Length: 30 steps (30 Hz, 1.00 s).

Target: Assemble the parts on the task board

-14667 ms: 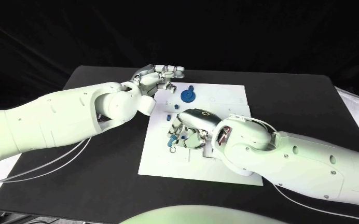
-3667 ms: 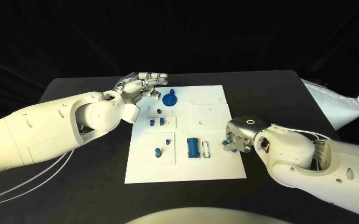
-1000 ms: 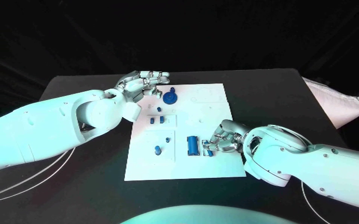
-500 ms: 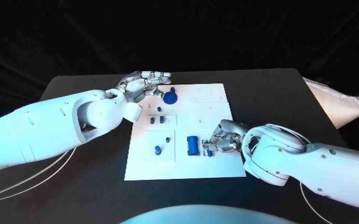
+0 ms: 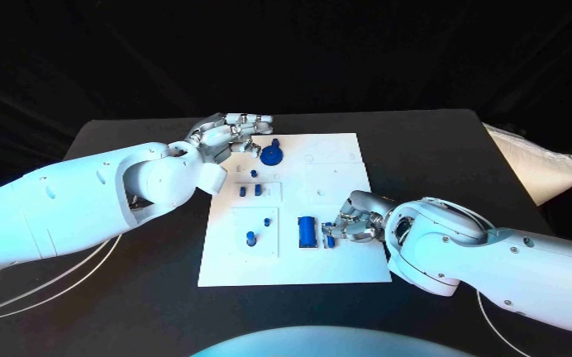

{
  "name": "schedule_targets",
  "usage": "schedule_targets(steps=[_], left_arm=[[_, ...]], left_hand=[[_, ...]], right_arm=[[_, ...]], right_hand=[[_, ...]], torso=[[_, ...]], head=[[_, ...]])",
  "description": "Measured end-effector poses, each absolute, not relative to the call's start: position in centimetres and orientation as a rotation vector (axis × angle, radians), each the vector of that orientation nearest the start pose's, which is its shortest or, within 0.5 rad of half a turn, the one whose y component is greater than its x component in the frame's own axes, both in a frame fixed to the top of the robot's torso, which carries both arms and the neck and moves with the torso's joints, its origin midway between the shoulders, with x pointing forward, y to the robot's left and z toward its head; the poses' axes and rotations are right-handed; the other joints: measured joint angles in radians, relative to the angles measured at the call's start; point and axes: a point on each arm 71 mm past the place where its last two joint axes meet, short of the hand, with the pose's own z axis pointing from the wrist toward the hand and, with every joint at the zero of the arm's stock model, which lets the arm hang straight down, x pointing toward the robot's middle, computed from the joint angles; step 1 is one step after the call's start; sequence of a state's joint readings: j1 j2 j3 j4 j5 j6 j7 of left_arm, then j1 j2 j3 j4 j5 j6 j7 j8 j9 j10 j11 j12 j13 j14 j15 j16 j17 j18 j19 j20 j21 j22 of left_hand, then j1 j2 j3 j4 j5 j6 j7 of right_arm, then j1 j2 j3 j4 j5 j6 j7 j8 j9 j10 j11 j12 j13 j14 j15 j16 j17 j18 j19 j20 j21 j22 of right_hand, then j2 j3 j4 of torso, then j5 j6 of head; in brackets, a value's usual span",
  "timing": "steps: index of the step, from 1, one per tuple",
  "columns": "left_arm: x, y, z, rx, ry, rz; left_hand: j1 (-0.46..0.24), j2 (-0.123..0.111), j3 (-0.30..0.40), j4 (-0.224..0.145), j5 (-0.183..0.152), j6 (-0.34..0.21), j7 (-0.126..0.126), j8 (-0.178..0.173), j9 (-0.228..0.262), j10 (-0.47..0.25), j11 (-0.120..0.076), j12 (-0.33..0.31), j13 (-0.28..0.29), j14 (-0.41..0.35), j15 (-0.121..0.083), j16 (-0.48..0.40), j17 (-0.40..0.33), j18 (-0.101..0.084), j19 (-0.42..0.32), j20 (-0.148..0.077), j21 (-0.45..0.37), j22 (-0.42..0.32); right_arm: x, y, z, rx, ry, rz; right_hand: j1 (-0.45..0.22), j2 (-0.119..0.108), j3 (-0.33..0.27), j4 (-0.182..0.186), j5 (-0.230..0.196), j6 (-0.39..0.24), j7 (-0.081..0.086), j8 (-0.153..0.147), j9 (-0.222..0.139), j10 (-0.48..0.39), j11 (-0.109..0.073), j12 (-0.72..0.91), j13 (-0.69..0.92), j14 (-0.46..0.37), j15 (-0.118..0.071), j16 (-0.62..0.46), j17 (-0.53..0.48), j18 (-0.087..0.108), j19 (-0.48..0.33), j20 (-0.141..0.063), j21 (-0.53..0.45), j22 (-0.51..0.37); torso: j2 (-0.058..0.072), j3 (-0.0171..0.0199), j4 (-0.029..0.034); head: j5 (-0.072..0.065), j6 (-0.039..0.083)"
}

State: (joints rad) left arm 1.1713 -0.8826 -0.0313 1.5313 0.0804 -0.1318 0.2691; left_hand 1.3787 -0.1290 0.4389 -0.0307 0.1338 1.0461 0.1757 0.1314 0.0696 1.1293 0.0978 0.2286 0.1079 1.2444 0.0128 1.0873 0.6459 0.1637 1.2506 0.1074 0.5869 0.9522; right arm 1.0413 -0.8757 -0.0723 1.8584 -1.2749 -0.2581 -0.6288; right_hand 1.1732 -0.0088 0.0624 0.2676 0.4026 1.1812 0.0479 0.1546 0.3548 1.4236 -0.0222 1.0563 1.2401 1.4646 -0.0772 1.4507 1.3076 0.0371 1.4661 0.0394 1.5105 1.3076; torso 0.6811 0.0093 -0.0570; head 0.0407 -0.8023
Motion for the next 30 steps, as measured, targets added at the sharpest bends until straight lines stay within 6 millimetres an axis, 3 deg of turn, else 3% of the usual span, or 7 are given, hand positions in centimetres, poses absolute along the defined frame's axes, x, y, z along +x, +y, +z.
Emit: schedule_targets(steps=[3, 11, 15, 21, 27, 30], left_arm=[[47.9, 21.7, -19.6, -1.266, 1.586, -1.640], [47.9, 21.7, -19.6, -1.267, 1.588, -1.640], [47.9, 21.7, -19.7, -1.267, 1.589, -1.640], [48.0, 21.7, -19.7, -1.267, 1.589, -1.639], [48.0, 21.8, -19.7, -1.268, 1.589, -1.637], [48.1, 21.9, -19.7, -1.269, 1.588, -1.635]], left_hand=[[0.000, 0.000, 0.000, 0.000, 0.000, 0.000, 0.000, 0.000, 0.000, -0.003, 0.003, 0.000, 0.000, 0.000, 0.000, 0.000, -0.001, 0.000, -0.004, 0.004, 0.000, 0.000], [0.000, 0.000, 0.000, 0.000, 0.000, 0.000, 0.000, 0.000, 0.000, -0.003, 0.003, 0.000, 0.000, 0.000, 0.000, 0.000, -0.001, 0.000, -0.004, 0.004, 0.000, 0.000], [0.000, 0.000, 0.000, 0.000, 0.000, 0.000, 0.000, 0.000, 0.000, -0.003, 0.003, 0.000, 0.000, 0.000, 0.000, 0.000, -0.003, 0.000, -0.004, 0.004, -0.004, -0.002], [0.000, 0.000, 0.000, 0.000, 0.000, 0.000, 0.000, 0.000, 0.000, -0.003, 0.003, 0.000, 0.000, 0.000, 0.000, 0.000, -0.006, 0.000, -0.004, 0.004, -0.004, -0.004], [0.000, 0.000, 0.000, 0.000, 0.000, 0.000, 0.000, 0.000, 0.000, -0.003, 0.003, 0.000, 0.000, 0.000, 0.000, 0.000, -0.008, 0.000, -0.004, 0.004, -0.010, -0.006], [0.000, 0.000, 0.000, 0.000, 0.000, 0.000, 0.000, 0.000, 0.000, -0.003, 0.003, 0.000, 0.000, 0.000, 0.000, 0.000, -0.008, 0.000, -0.004, 0.004, -0.010, -0.006]], right_arm=[[37.8, -15.1, -25.2, 0.191, 2.152, 0.534], [37.9, -15.1, -25.2, 0.188, 2.153, 0.533], [37.8, -15.1, -25.2, 0.186, 2.152, 0.532], [37.6, -15.5, -25.1, 0.182, 2.147, 0.530], [37.2, -16.5, -24.8, 0.184, 2.149, 0.522], [37.1, -16.8, -24.8, 0.183, 2.156, 0.518]], right_hand=[[-0.023, -0.001, -0.020, 0.019, -0.045, 0.000, 0.000, 0.003, 0.004, 0.000, 0.000, 0.000, 0.002, 0.000, 0.000, 0.000, 0.000, 0.000, 0.000, 0.000, 0.000, 0.001], [-0.054, 0.013, -0.095, 0.019, -0.216, 0.000, 0.000, 0.008, 0.015, 0.000, 0.000, 0.000, 0.008, 0.000, 0.000, 0.000, 0.000, 0.000, 0.000, 0.000, 0.000, 0.000], [-0.059, 0.015, -0.123, 0.020, -0.266, -0.004, 0.004, 0.011, 0.019, 0.000, 0.000, 0.000, 0.009, 0.000, 0.000, 0.000, 0.000, 0.000, 0.000, 0.000, 0.000, 0.000], [-0.058, 0.015, -0.141, 0.011, -0.289, -0.004, 0.004, 0.011, 0.021, 0.000, 0.000, 0.000, 0.009, 0.000, 0.000, 0.000, 0.000, 0.000, 0.000, 0.000, 0.000, 0.000], [-0.030, -0.013, -0.167, -0.007, -0.316, -0.007, 0.007, 0.015, 0.025, 0.000, 0.000, -0.005, 0.009, 0.000, 0.000, 0.000, 0.000, 0.000, 0.000, 0.000, 0.000, 0.000], [-0.001, -0.010, -0.179, -0.018, -0.330, -0.007, 0.007, 0.015, 0.027, 0.000, 0.000, -0.005, 0.009, 0.000, 0.000, 0.000, 0.000, 0.000, 0.000, 0.000, 0.000, 0.000]], torso=[[0.000, -0.0002, 0.0000], [0.000, -0.0001, -0.0002], [0.000, 0.0003, -0.0006], [0.000, 0.0009, -0.0005], [0.000, 0.0016, -0.0005], [0.000, 0.0016, -0.0012]], head=[[0.000, 0.000], [0.000, -0.001], [0.000, -0.002], [-0.001, -0.003], [-0.002, -0.003], [-0.001, -0.002]])
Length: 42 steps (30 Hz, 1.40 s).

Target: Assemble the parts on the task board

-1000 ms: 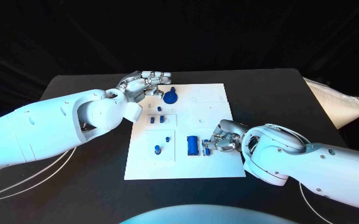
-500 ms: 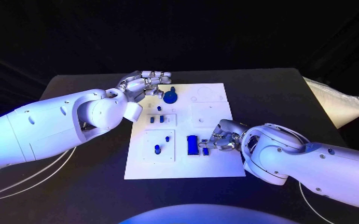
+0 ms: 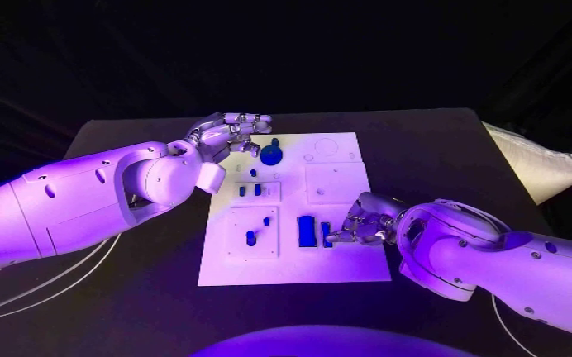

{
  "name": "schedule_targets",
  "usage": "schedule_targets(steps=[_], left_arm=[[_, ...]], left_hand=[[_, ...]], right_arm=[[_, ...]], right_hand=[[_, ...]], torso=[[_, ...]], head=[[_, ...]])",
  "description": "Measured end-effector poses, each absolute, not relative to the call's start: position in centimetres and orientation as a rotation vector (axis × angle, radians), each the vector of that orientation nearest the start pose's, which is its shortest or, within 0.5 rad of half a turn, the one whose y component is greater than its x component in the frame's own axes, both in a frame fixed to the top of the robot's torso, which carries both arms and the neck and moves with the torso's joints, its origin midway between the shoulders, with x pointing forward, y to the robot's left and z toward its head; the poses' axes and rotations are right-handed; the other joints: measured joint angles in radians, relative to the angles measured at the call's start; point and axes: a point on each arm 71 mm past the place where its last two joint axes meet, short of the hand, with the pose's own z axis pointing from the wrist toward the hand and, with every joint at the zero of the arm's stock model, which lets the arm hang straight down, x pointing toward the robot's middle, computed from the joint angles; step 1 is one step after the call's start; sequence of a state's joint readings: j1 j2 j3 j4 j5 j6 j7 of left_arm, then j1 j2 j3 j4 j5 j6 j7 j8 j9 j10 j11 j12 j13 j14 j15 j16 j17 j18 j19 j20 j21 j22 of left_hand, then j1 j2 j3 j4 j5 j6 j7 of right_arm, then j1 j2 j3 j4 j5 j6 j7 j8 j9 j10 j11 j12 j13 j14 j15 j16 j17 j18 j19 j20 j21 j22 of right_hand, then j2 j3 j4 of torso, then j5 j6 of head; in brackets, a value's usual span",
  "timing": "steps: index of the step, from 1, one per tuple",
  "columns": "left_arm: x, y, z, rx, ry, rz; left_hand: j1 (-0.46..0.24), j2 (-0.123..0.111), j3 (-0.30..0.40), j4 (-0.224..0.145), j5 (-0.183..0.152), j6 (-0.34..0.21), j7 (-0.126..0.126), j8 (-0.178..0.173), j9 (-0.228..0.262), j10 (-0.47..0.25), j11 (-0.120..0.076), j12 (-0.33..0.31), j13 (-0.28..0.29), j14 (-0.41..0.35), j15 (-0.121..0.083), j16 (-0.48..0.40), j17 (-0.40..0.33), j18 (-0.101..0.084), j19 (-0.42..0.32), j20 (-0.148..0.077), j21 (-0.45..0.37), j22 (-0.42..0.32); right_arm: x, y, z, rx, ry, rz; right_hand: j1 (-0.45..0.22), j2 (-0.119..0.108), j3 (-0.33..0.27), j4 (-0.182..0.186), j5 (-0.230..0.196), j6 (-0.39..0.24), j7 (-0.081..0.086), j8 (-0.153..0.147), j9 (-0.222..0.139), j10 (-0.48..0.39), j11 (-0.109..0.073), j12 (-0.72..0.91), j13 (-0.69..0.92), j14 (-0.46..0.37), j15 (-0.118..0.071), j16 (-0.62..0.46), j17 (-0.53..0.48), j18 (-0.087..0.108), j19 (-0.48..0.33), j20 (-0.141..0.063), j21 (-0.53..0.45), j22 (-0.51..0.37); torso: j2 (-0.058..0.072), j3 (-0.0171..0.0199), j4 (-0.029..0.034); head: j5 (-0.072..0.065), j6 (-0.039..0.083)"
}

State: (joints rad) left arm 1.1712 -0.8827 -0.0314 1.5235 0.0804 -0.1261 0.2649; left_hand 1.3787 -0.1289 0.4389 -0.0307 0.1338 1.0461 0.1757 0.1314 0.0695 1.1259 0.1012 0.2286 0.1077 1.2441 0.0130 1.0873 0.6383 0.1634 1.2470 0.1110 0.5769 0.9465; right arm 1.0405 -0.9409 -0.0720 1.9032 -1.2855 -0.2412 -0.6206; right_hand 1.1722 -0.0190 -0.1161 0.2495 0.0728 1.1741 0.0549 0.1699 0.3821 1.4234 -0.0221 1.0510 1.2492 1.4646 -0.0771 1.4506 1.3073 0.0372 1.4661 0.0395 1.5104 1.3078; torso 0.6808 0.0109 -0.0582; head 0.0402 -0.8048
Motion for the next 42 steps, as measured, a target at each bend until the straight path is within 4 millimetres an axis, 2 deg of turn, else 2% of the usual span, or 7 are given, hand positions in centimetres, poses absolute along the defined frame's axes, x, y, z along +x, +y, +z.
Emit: schedule_targets(steps=[10, 13, 21, 25, 27, 30, 42], left_arm=[[48.1, 22.0, -19.8, -1.270, 1.590, -1.634], [48.1, 22.0, -19.8, -1.270, 1.591, -1.634], [48.1, 22.0, -19.8, -1.271, 1.593, -1.634], [48.1, 21.9, -19.8, -1.271, 1.593, -1.635], [48.1, 21.9, -19.8, -1.271, 1.594, -1.635], [48.1, 22.0, -19.8, -1.271, 1.594, -1.635], [48.1, 22.0, -19.8, -1.271, 1.595, -1.635]], left_hand=[[0.000, 0.000, 0.000, 0.000, 0.000, 0.000, 0.000, 0.000, 0.000, 0.000, 0.000, 0.000, 0.000, -0.007, 0.000, 0.000, -0.001, 0.000, 0.000, 0.000, 0.000, -0.001], [0.000, 0.000, 0.000, 0.000, 0.000, 0.000, 0.000, 0.000, 0.000, 0.000, 0.000, 0.000, 0.001, -0.007, 0.000, 0.000, -0.001, 0.000, 0.000, 0.000, 0.000, -0.001], [0.000, 0.000, 0.000, 0.000, 0.000, 0.000, 0.000, 0.000, 0.000, 0.000, 0.000, 0.000, 0.001, -0.007, 0.000, 0.000, -0.001, 0.000, 0.000, 0.000, 0.000, -0.001], [0.000, 0.000, 0.000, 0.000, 0.000, -0.001, -0.001, 0.000, 0.000, 0.000, 0.000, 0.000, 0.001, -0.007, 0.000, 0.000, -0.001, 0.000, 0.000, 0.000, 0.000, -0.001], [0.000, 0.000, 0.000, 0.000, 0.000, -0.001, -0.001, 0.000, 0.000, 0.000, 0.000, 0.000, 0.001, -0.007, 0.000, 0.000, -0.001, 0.000, 0.000, 0.000, 0.000, -0.001], [0.000, 0.000, 0.000, 0.000, 0.000, -0.001, -0.001, 0.000, 0.000, 0.000, 0.000, 0.000, 0.001, -0.007, 0.000, 0.000, -0.001, 0.000, 0.000, 0.000, 0.000, -0.001], [0.000, 0.000, 0.000, 0.000, 0.000, -0.001, -0.001, 0.000, 0.000, 0.000, 0.000, 0.000, 0.000, -0.007, 0.000, 0.000, -0.001, 0.000, 0.000, 0.000, 0.000, -0.001]], right_arm=[[36.8, -17.1, -24.9, 0.162, 2.181, 0.515], [37.0, -17.1, -25.0, 0.159, 2.185, 0.511], [37.3, -16.6, -25.3, 0.149, 2.190, 0.509], [37.6, -16.4, -25.5, 0.148, 2.188, 0.510], [37.8, -16.3, -25.5, 0.149, 2.187, 0.507], [38.0, -16.3, -25.6, 0.150, 2.185, 0.505], [38.3, -16.0, -25.7, 0.135, 2.175, 0.506]], right_hand=[[0.040, 0.008, -0.013, -0.014, -0.006, -0.003, 0.003, 0.004, 0.003, 0.000, 0.000, -0.006, 0.001, 0.000, 0.000, 0.000, 0.001, 0.000, 0.000, 0.000, 0.000, 0.000], [0.049, 0.018, -0.013, -0.022, -0.006, -0.007, -0.001, 0.004, 0.004, 0.000, 0.000, -0.006, 0.001, 0.000, 0.000, 0.000, 0.001, 0.000, 0.000, 0.000, 0.000, 0.000], [0.056, 0.025, -0.016, -0.025, -0.006, -0.007, -0.001, 0.004, 0.006, 0.000, 0.000, -0.006, 0.003, 0.000, 0.000, 0.000, 0.001, 0.000, 0.000, 0.000, 0.000, 0.000], [0.056, 0.039, -0.021, -0.020, 0.014, -0.007, -0.001, 0.004, 0.008, 0.000, 0.000, -0.006, 0.006, 0.000, 0.000, 0.000, 0.001, 0.000, 0.000, 0.000, 0.000, 0.000], [0.057, 0.055, -0.023, -0.018, 0.024, -0.006, -0.002, 0.008, 0.011, 0.000, 0.000, -0.006, 0.011, 0.000, 0.000, 0.000, 0.001, 0.000, 0.000, 0.000, 0.000, 0.000], [0.057, 0.056, -0.024, -0.019, 0.028, -0.005, -0.002, 0.016, 0.012, 0.000, 0.000, -0.006, 0.010, 0.000, 0.000, 0.000, 0.001, 0.000, 0.000, 0.000, 0.000, 0.000], [0.116, 0.077, -0.021, -0.062, 0.027, -0.007, 0.000, 0.015, 0.013, 0.000, 0.000, -0.006, 0.010, 0.000, 0.000, 0.000, 0.000, 0.000, 0.000, 0.000, 0.000, 0.000]], torso=[[0.000, 0.0000, 0.0000], [0.000, -0.0006, 0.0007], [0.000, -0.0012, 0.0017], [0.000, -0.0012, 0.0019], [0.001, -0.0012, 0.0020], [0.001, -0.0013, 0.0020], [0.000, -0.0008, 0.0010]], head=[[-0.001, 0.000], [-0.002, 0.000], [-0.002, -0.001], [-0.001, -0.002], [0.000, -0.003], [0.000, -0.004], [0.004, -0.004]])
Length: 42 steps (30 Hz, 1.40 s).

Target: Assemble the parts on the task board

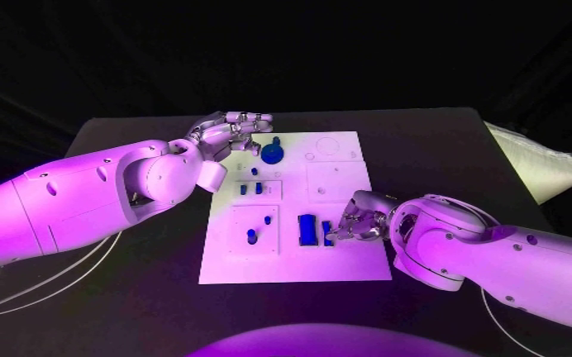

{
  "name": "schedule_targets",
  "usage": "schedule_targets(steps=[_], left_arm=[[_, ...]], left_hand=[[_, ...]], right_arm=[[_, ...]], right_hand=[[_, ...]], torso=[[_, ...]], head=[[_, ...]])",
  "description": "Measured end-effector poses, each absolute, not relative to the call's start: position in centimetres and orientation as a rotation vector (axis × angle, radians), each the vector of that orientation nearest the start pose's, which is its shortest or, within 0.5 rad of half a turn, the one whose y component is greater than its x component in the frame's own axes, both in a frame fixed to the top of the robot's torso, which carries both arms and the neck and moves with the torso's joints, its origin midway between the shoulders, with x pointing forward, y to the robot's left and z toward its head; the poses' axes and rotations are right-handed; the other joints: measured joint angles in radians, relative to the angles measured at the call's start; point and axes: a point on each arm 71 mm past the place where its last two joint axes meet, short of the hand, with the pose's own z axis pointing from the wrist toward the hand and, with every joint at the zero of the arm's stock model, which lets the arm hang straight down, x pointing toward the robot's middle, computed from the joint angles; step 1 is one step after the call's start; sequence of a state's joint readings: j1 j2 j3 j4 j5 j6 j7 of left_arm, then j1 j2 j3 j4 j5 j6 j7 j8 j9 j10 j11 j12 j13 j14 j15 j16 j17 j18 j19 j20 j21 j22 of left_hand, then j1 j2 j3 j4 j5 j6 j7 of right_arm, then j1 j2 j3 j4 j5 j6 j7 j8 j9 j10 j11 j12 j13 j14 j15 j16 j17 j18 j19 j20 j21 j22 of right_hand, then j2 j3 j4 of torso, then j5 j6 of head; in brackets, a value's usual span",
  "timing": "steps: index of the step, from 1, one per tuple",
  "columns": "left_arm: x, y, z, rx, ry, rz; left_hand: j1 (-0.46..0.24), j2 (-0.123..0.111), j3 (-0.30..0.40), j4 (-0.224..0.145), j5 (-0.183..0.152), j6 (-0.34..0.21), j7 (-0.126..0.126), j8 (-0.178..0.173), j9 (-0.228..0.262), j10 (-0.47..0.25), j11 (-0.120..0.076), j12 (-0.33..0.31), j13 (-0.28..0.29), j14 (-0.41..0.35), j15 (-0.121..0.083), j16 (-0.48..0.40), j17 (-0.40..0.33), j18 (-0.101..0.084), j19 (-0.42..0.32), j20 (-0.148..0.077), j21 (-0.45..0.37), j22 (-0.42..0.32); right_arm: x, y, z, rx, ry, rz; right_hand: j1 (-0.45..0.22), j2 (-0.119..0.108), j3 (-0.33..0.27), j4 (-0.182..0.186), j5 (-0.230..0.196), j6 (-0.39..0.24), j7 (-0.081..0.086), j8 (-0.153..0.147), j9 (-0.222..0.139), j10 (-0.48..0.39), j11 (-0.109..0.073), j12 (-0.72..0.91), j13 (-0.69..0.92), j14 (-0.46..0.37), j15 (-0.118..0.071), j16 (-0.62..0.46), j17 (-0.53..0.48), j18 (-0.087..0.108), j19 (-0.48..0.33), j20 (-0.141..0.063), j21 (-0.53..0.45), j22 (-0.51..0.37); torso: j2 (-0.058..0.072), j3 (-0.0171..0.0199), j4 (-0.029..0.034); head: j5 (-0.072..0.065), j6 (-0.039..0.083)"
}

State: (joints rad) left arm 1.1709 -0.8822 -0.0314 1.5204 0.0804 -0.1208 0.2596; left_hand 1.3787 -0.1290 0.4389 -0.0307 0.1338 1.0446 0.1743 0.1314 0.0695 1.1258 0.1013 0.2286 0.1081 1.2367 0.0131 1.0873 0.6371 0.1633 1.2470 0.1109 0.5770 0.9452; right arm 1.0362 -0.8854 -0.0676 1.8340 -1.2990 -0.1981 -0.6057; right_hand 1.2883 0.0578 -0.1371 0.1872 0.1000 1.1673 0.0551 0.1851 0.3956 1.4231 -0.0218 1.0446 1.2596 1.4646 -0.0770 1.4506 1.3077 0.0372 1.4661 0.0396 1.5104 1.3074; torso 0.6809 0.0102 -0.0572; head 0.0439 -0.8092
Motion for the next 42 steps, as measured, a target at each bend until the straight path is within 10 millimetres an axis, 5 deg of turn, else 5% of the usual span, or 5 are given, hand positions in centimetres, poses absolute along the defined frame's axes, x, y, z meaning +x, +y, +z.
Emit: schedule_targets(steps=[19, 30, 35, 38, 42], left_arm=[[48.1, 21.9, -19.8, -1.271, 1.595, -1.635], [48.0, 22.0, -20.7, -1.289, 1.587, -1.624], [48.1, 22.2, -21.1, -1.304, 1.552, -1.611], [48.2, 22.5, -21.2, -1.312, 1.522, -1.598], [48.6, 23.0, -21.3, -1.324, 1.474, -1.574]], left_hand=[[0.000, 0.000, -0.003, -0.003, 0.000, 0.000, 0.000, 0.000, 0.000, -0.004, -0.004, 0.004, 0.000, 0.000, 0.000, 0.000, -0.002, 0.000, -0.004, -0.004, -0.008, -0.002], [-0.018, 0.000, -0.025, 0.007, 0.000, -0.010, -0.002, 0.008, 0.000, -0.012, -0.003, 0.016, 0.001, -0.059, 0.004, -0.056, -0.085, 0.000, -0.040, 0.004, -0.047, -0.025], [-0.024, 0.002, -0.037, 0.018, 0.000, -0.019, -0.009, 0.010, -0.002, -0.020, 0.002, 0.021, -0.003, -0.159, 0.010, -0.203, -0.174, 0.000, -0.134, 0.011, -0.134, -0.077], [-0.024, 0.002, -0.037, 0.018, -0.004, -0.028, -0.009, 0.009, -0.002, -0.025, 0.007, 0.010, -0.018, -0.197, 0.028, -0.374, -0.263, 0.001, -0.217, 0.026, -0.219, -0.139], [-0.024, 0.002, -0.030, 0.028, -0.007, -0.038, -0.002, -0.006, -0.002, -0.029, 0.019, -0.038, -0.042, -0.222, 0.065, -0.608, -0.366, 0.008, -0.312, 0.061, -0.341, -0.244]], right_arm=[[37.8, -16.3, -25.3, 0.139, 2.136, 0.520], [41.3, -18.7, -22.0, 0.368, 2.014, 0.766], [44.3, -20.2, -20.7, 0.547, 1.908, 0.971], [46.0, -20.9, -20.2, 0.643, 1.834, 1.068], [48.3, -21.9, -20.0, 0.768, 1.723, 1.170]], right_hand=[[0.010, -0.012, -0.017, -0.023, 0.028, -0.017, 0.002, -0.011, -0.006, -0.004, 0.004, -0.037, -0.021, 0.000, 0.000, -0.012, 0.000, 0.000, 0.000, 0.000, -0.005, 0.001], [0.075, -0.003, -0.026, -0.064, 0.067, -0.121, 0.055, -0.076, -0.036, -0.186, 0.045, -0.501, -0.316, 0.002, 0.028, -0.168, -0.096, 0.024, -0.089, 0.022, -0.126, -0.008], [0.126, 0.020, -0.013, -0.094, 0.054, -0.129, 0.060, -0.095, -0.049, -0.234, 0.054, -0.612, -0.428, -0.041, 0.039, -0.407, -0.333, 0.078, -0.223, 0.030, -0.300, -0.199], [0.158, 0.030, -0.003, -0.109, 0.054, -0.145, 0.072, -0.112, -0.062, -0.285, 0.073, -0.712, -0.526, -0.147, 0.054, -0.691, -0.578, 0.133, -0.403, 0.043, -0.552, -0.465], [0.191, 0.044, 0.012, -0.124, 0.050, -0.163, 0.099, -0.120, -0.090, -0.330, 0.108, -0.855, -0.696, -0.243, 0.092, -0.930, -0.717, 0.134, -0.489, 0.078, -0.763, -0.628]], torso=[[-0.002, -0.0011, -0.0006], [-0.017, -0.0072, 0.0002], [-0.033, -0.0141, -0.0004], [-0.044, -0.0185, -0.0016], [-0.061, -0.0250, -0.0040]], head=[[-0.007, 0.007], [-0.018, 0.022], [-0.020, 0.033], [-0.021, 0.041], [-0.021, 0.056]])
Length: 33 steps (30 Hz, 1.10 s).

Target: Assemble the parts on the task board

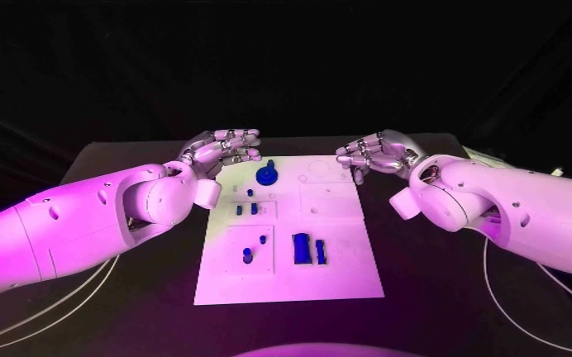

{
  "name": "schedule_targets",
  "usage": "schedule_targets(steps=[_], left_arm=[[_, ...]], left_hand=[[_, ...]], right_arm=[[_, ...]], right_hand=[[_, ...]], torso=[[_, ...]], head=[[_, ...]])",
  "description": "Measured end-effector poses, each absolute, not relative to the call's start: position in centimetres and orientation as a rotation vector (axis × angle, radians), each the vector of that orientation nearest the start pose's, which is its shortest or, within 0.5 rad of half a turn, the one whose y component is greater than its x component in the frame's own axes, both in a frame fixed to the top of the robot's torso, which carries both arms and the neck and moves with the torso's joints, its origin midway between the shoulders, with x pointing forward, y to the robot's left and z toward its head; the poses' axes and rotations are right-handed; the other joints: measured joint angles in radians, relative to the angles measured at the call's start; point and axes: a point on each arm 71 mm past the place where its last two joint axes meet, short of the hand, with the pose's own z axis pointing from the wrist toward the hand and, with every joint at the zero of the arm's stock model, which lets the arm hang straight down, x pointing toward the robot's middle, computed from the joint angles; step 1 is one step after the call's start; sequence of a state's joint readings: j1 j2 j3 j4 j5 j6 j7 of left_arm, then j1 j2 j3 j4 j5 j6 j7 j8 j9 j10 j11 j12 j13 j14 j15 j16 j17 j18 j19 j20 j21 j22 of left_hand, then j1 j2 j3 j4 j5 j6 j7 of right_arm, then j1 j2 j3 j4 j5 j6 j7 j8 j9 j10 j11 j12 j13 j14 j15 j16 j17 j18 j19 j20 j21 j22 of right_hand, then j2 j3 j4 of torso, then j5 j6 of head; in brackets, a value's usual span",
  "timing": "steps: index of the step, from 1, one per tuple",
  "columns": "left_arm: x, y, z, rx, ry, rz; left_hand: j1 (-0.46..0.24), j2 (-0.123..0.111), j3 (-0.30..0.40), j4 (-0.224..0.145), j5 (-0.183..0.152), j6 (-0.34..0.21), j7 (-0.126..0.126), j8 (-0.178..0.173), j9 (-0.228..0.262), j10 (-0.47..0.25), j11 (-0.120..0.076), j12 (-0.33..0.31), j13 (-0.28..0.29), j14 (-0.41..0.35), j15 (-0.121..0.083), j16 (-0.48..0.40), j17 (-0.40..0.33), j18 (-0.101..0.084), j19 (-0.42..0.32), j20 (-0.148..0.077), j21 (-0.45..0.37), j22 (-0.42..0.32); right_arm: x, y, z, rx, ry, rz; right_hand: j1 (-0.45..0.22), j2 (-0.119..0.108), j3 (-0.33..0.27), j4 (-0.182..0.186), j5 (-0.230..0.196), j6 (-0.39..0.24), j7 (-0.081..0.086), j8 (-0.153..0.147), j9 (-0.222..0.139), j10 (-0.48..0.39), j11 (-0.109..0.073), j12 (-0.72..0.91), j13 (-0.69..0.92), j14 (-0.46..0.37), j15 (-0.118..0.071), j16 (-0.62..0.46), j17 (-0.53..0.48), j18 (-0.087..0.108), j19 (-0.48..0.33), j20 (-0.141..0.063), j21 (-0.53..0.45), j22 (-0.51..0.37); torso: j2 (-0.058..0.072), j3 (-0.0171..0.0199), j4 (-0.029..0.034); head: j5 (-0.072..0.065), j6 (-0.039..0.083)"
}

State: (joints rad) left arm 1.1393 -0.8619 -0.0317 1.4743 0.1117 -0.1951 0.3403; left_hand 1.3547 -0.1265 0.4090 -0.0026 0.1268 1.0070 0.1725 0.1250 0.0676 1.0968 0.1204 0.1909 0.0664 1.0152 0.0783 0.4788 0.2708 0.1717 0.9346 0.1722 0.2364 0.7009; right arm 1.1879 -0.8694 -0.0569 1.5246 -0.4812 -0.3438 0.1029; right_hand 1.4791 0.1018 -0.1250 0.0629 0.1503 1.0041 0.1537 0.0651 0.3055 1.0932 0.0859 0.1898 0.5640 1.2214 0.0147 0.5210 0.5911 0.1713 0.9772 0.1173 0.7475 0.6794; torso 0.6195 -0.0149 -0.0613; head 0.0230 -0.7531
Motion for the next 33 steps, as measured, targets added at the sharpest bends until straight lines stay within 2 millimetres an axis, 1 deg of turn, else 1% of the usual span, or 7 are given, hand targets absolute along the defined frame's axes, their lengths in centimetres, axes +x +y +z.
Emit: schedule_targets(steps=[6, 13, 16, 20, 22, 30, 33], left_arm=[[49.4, 23.6, -21.4, -1.343, 1.394, -1.532], [50.3, 23.7, -21.7, -1.358, 1.325, -1.484], [50.5, 23.8, -21.7, -1.361, 1.310, -1.471], [50.4, 23.8, -21.8, -1.363, 1.313, -1.467], [50.2, 23.6, -22.0, -1.366, 1.318, -1.466], [48.8, 21.6, -22.6, -1.364, 1.330, -1.435], [47.9, 20.6, -22.9, -1.354, 1.329, -1.403]], left_hand=[[0.000, 0.000, -0.008, 0.010, 0.000, -0.014, -0.014, -0.034, -0.001, -0.037, 0.037, -0.071, -0.003, -0.061, 0.060, -0.206, -0.091, 0.000, -0.128, 0.068, -0.146, -0.141], [0.006, 0.006, -0.031, 0.013, 0.000, -0.021, -0.021, -0.056, -0.001, -0.059, 0.058, -0.118, -0.004, -0.075, 0.074, -0.312, -0.149, 0.000, -0.181, 0.103, -0.172, -0.243], [-0.005, 0.017, -0.042, 0.012, 0.000, -0.035, -0.022, -0.060, -0.004, -0.071, 0.060, -0.124, -0.006, -0.083, 0.076, -0.327, -0.158, 0.000, -0.195, 0.101, -0.174, -0.265], [-0.201, 0.047, -0.096, 0.008, -0.020, -0.174, -0.043, -0.090, -0.032, -0.219, 0.036, -0.155, -0.033, -0.216, 0.055, -0.350, -0.176, -0.002, -0.302, 0.062, -0.202, -0.329], [-0.292, 0.068, -0.121, 0.007, -0.028, -0.239, -0.053, -0.100, -0.042, -0.288, 0.025, -0.165, -0.042, -0.279, 0.044, -0.360, -0.198, -0.023, -0.353, 0.043, -0.212, -0.358], [-0.597, 0.111, -0.204, 0.003, -0.095, -0.459, -0.109, -0.114, -0.059, -0.520, -0.017, -0.180, -0.060, -0.490, -0.009, -0.416, -0.251, -0.055, -0.519, -0.018, -0.225, -0.456], [-0.682, 0.117, -0.226, 0.004, -0.107, -0.521, -0.133, -0.117, -0.061, -0.584, -0.037, -0.184, -0.062, -0.549, -0.035, -0.440, -0.259, -0.055, -0.566, -0.035, -0.230, -0.484]], right_arm=[[51.1, -23.0, -19.9, 0.919, 1.570, 1.278], [53.1, -23.3, -20.0, 1.013, 1.461, 1.358], [53.4, -23.1, -20.0, 1.024, 1.446, 1.376], [53.2, -23.2, -20.0, 1.028, 1.446, 1.372], [53.0, -23.1, -20.2, 1.033, 1.447, 1.371], [50.7, -20.9, -21.3, 1.082, 1.432, 1.389], [49.2, -19.9, -22.0, 1.116, 1.410, 1.384]], right_hand=[[0.027, 0.003, 0.032, -0.028, 0.000, -0.032, 0.027, 0.000, -0.070, -0.008, 0.044, -0.112, -0.237, -0.126, 0.069, -0.305, -0.207, 0.000, -0.078, 0.058, -0.280, -0.201], [-0.014, 0.004, 0.075, -0.077, 0.000, -0.052, 0.033, 0.000, -0.158, -0.040, 0.062, -0.124, -0.426, -0.149, 0.113, -0.453, -0.385, -0.001, -0.049, 0.109, -0.483, -0.371], [-0.052, 0.006, 0.088, -0.094, -0.002, -0.066, 0.030, -0.004, -0.179, -0.050, 0.063, -0.126, -0.461, -0.142, 0.105, -0.459, -0.421, -0.001, -0.033, 0.105, -0.517, -0.406], [-0.257, -0.017, 0.103, -0.082, -0.025, -0.199, 0.005, -0.032, -0.198, -0.196, 0.043, -0.155, -0.497, -0.295, 0.089, -0.488, -0.448, -0.001, -0.166, 0.073, -0.553, -0.447], [-0.352, -0.038, 0.110, -0.077, -0.035, -0.262, -0.007, -0.041, -0.207, -0.266, 0.032, -0.165, -0.515, -0.367, 0.079, -0.496, -0.459, -0.020, -0.230, 0.058, -0.568, -0.466], [-0.673, -0.085, 0.117, -0.070, -0.092, -0.474, -0.049, -0.056, -0.274, -0.502, -0.023, -0.179, -0.552, -0.611, 0.012, -0.513, -0.498, -0.052, -0.443, 0.008, -0.620, -0.527], [-0.765, -0.091, 0.120, -0.067, -0.114, -0.535, -0.066, -0.058, -0.286, -0.570, -0.046, -0.182, -0.556, -0.681, 0.002, -0.513, -0.529, -0.056, -0.505, -0.006, -0.634, -0.544]], torso=[[-0.022, -0.0056, -0.0029], [-0.043, -0.0039, 0.0004], [-0.048, -0.0019, 0.0012], [-0.048, -0.0019, 0.0030], [-0.049, -0.0008, 0.0074], [-0.068, 0.0103, 0.0462], [-0.072, 0.0128, 0.0536]], head=[[0.001, 0.044], [0.001, 0.094], [0.001, 0.105], [0.001, 0.103], [-0.002, 0.108], [-0.020, 0.146], [-0.022, 0.151]])
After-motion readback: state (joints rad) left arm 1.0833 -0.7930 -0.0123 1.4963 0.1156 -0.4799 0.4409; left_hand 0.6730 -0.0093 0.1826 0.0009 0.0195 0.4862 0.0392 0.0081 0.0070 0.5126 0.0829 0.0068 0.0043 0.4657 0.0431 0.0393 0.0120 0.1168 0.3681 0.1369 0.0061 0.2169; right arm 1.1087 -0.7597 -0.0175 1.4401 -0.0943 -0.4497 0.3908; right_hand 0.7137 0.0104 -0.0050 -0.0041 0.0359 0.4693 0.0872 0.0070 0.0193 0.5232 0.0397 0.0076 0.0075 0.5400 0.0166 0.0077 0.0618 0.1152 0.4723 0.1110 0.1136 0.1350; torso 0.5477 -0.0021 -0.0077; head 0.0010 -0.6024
